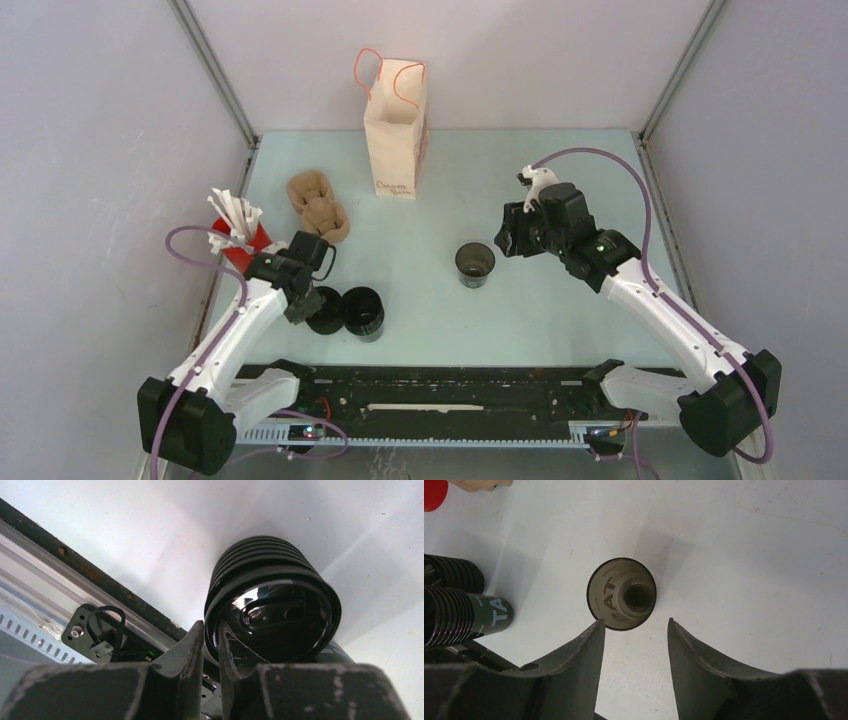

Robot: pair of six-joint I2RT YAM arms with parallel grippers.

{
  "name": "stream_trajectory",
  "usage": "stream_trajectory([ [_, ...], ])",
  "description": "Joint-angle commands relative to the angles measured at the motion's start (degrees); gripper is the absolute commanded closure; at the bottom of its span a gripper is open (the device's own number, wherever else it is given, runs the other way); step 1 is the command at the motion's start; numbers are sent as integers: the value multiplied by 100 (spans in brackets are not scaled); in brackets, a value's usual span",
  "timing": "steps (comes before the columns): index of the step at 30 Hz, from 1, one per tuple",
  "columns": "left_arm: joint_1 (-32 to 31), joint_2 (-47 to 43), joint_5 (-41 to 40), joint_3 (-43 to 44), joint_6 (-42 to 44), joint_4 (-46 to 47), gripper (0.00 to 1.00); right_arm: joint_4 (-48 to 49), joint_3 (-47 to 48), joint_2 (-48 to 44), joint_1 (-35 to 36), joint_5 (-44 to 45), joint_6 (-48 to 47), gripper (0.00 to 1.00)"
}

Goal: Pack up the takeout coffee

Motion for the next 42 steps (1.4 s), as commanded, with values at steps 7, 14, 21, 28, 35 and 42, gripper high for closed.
stream_trajectory([
  [7,-43,-469,-183,250,-169,-379,89,277,-28,-180,-29,-27,-79,42],
  [14,-41,-778,-490,1479,4,-946,93,255,-17,-206,-29,17,-114,42],
  [21,-38,-1506,1073,3085,1339,748,93,388,-22,-252,-35,-468,-43,39],
  [28,-172,-1462,5771,1386,-474,6632,100,1088,73,-616,-29,-2763,398,28],
  [35,-1432,-476,6187,894,-1219,9517,100,3208,73,-1084,73,-4779,2166,13],
  [42,-1713,-40,6472,812,-1245,9963,100,4829,72,-1144,-77,-5121,3648,0],
])
